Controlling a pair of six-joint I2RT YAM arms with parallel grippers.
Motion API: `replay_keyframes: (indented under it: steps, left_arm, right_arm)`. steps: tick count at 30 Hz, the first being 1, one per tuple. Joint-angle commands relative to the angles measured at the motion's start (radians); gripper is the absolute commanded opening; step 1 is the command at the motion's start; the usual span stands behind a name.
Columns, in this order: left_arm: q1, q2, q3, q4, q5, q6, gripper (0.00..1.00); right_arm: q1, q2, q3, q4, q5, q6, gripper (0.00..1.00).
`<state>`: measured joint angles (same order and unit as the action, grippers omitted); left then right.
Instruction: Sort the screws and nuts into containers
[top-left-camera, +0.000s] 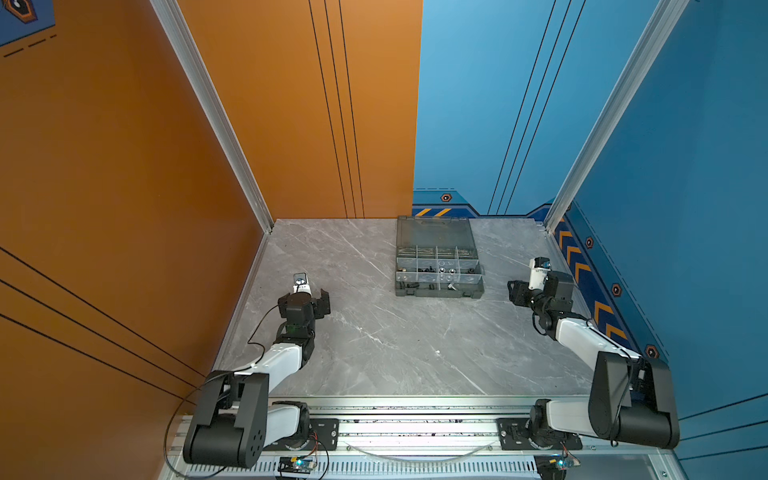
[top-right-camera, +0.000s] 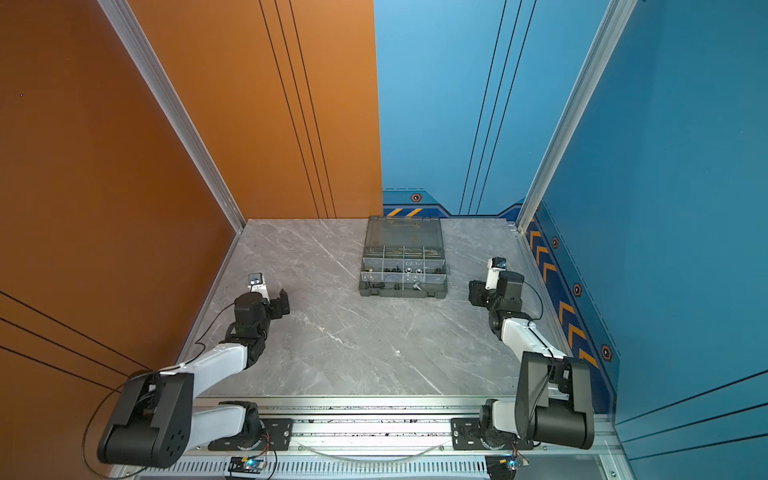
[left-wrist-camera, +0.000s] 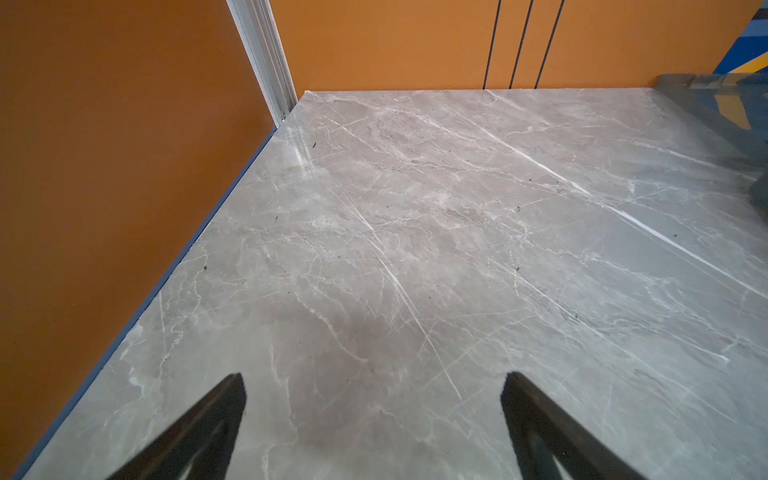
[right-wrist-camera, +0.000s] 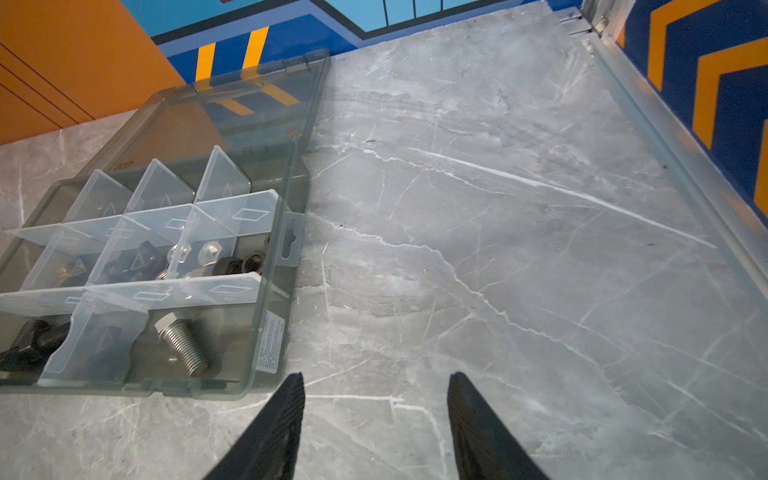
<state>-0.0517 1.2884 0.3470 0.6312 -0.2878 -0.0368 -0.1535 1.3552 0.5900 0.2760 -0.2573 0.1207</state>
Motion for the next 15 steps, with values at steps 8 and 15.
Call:
replay_keyframes:
  steps: [8,15]
  left_arm:
    - [0.012,0.254,-0.047,0.417,0.046,0.016,0.98]
    - [0.004,0.280,-0.048,0.460,0.042,0.032,0.98]
  right_arm:
    - [0.005,0.082,-0.126,0.361,0.061,0.024,0.59]
    - [0.137,0.149,-0.141,0.454,0.208,-0.076,0.62]
